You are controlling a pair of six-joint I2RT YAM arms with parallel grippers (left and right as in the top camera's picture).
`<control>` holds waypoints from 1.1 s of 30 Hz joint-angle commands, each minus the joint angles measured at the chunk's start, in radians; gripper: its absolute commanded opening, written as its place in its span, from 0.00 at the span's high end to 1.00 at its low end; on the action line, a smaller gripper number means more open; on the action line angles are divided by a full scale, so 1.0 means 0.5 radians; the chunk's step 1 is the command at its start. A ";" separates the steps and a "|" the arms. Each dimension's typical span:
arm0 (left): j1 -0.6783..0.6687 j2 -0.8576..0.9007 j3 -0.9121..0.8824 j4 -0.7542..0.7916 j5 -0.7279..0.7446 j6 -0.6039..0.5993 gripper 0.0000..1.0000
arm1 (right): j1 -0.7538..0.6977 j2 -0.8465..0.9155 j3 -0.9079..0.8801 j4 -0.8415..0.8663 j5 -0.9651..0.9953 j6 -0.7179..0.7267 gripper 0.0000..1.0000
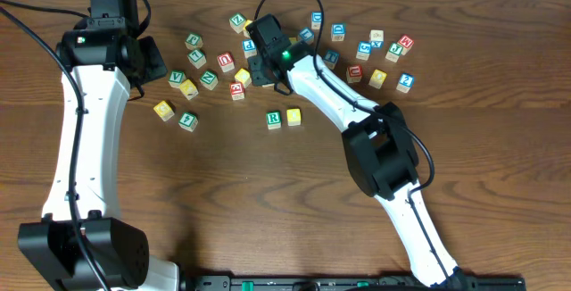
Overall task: Spell out ROBOT
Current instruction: 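Carry the held green B block to the right of the yellow O block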
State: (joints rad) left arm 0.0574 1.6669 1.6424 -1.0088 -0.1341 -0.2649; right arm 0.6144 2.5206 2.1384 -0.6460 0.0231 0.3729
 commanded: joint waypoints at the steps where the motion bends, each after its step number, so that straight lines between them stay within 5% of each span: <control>1: 0.006 0.026 -0.003 0.001 -0.026 0.003 0.50 | 0.013 0.043 0.016 -0.002 0.027 -0.014 0.62; 15: 0.006 0.026 -0.003 0.001 -0.026 0.003 0.50 | 0.000 -0.066 0.017 -0.085 0.039 -0.007 0.82; 33: 0.006 0.026 -0.003 0.002 -0.026 0.003 0.50 | -0.003 -0.154 0.017 -0.117 0.040 0.001 0.88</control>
State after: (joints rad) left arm 0.0574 1.6672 1.6424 -1.0088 -0.1341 -0.2646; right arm 0.6147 2.5046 2.1407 -0.6991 0.0315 0.3706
